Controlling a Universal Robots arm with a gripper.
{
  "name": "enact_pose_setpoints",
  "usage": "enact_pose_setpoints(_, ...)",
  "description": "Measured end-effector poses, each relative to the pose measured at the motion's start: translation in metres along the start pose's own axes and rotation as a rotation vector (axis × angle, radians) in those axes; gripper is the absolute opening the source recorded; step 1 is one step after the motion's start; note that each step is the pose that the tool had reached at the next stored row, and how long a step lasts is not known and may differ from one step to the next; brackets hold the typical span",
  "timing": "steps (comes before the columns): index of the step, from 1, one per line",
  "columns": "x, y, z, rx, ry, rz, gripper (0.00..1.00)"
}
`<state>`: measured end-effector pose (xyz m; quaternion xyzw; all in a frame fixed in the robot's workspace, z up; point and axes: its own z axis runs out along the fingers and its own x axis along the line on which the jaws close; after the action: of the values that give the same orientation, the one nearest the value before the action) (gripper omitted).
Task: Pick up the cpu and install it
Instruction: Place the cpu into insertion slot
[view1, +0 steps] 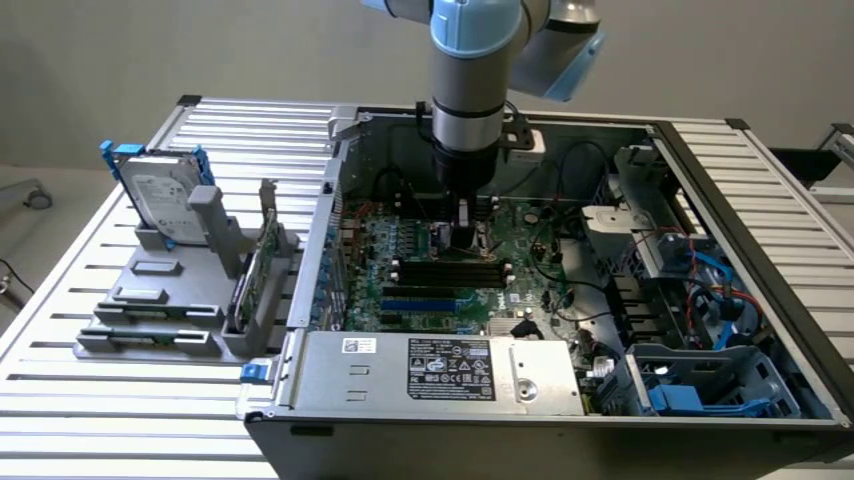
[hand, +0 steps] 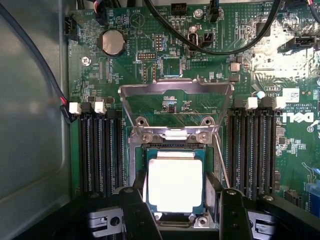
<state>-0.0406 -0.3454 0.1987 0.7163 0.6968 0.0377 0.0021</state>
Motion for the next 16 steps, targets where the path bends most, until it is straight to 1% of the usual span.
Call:
enact_pose_setpoints(7, 0.0001, 0.0, 0.0008, -0.0001, -0.0013, 0.0, 0.55)
enact_pose_setpoints(9, 0.0002, -0.0001, 0.0008, -0.0001, -0.0024, 0.0, 0.55)
enact_pose_setpoints(11, 0.0005, -0.0001, 0.0008, -0.0001, -0.0041, 0.0, 0.55)
enact_pose_setpoints(16, 0.0024, -0.0001, 0.0008, -0.0003, -0.0111, -0.001, 0.55)
